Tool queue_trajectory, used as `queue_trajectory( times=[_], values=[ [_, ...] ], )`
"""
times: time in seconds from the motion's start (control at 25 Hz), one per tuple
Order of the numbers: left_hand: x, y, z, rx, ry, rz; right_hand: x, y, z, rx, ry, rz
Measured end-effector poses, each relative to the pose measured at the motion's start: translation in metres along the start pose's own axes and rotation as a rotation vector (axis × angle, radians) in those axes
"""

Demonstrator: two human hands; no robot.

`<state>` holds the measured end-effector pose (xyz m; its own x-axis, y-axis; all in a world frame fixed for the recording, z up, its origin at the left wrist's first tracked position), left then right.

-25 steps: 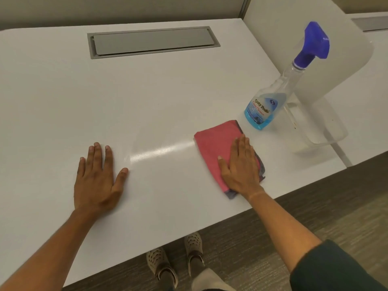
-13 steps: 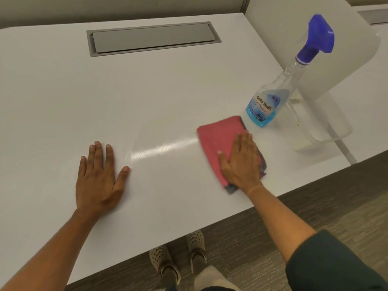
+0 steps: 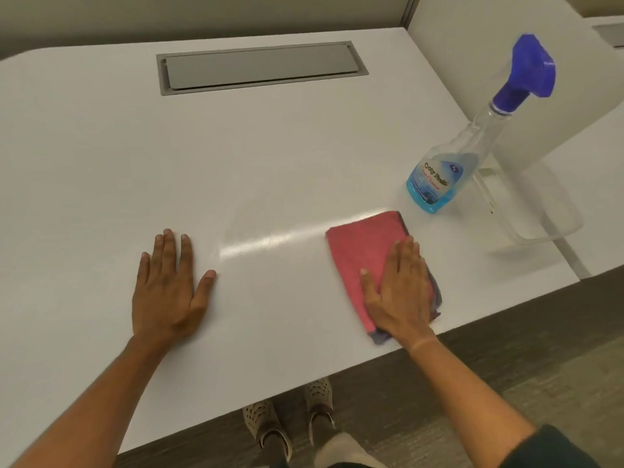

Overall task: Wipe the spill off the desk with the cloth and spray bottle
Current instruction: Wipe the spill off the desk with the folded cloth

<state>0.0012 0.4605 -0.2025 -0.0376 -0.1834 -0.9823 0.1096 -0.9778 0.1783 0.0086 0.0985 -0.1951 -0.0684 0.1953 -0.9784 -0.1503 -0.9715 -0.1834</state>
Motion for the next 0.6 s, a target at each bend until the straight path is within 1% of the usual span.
queue_trajectory(
  times=[0.04,0.08,0.12,0.2,0.24,0.32,0.36,0.4,0.48,0.52,0.6],
  values=[
    [0.0,0.0,0.0,-0.001,0.002,-0.003,0.001,-0.018,-0.015,0.045,0.016,-0.035],
    [0.001,-0.001,0.0,0.0,0.002,-0.006,0.003,-0.04,-0.026,0.049,0.016,-0.054],
    [0.001,-0.001,-0.001,0.004,0.002,-0.003,0.006,-0.059,-0.029,0.008,0.013,-0.05],
    [0.002,-0.003,0.0,0.01,0.003,0.001,0.015,-0.088,-0.011,-0.174,0.002,-0.029],
    [0.002,-0.004,0.0,0.014,0.002,0.004,0.02,-0.091,0.007,-0.275,-0.021,-0.022],
    [0.002,-0.004,0.001,0.023,-0.003,0.014,0.025,-0.074,0.044,-0.415,-0.077,-0.009],
    [0.002,-0.005,0.001,0.019,-0.002,0.021,0.025,-0.059,0.055,-0.44,-0.095,-0.004],
    [0.001,-0.005,0.001,0.014,0.001,0.022,0.022,-0.042,0.058,-0.429,-0.092,0.008],
    [0.001,-0.004,0.001,0.01,0.008,0.01,0.015,-0.021,0.041,-0.292,-0.058,0.022],
    [0.001,-0.003,0.0,0.007,0.01,0.005,0.013,-0.022,0.025,-0.198,-0.042,0.01],
    [0.001,-0.003,-0.001,-0.002,0.013,0.009,0.01,-0.048,-0.014,-0.054,-0.003,-0.037]
  ],
)
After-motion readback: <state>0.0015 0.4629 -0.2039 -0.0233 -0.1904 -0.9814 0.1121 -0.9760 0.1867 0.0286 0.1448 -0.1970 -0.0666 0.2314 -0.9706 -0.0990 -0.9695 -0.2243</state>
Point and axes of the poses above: each hand's wrist, its own z-axis away from the middle knuckle, its own x-axis out of the palm, y = z × x, the point moved 1 cm from there along -z, towards the middle knuckle
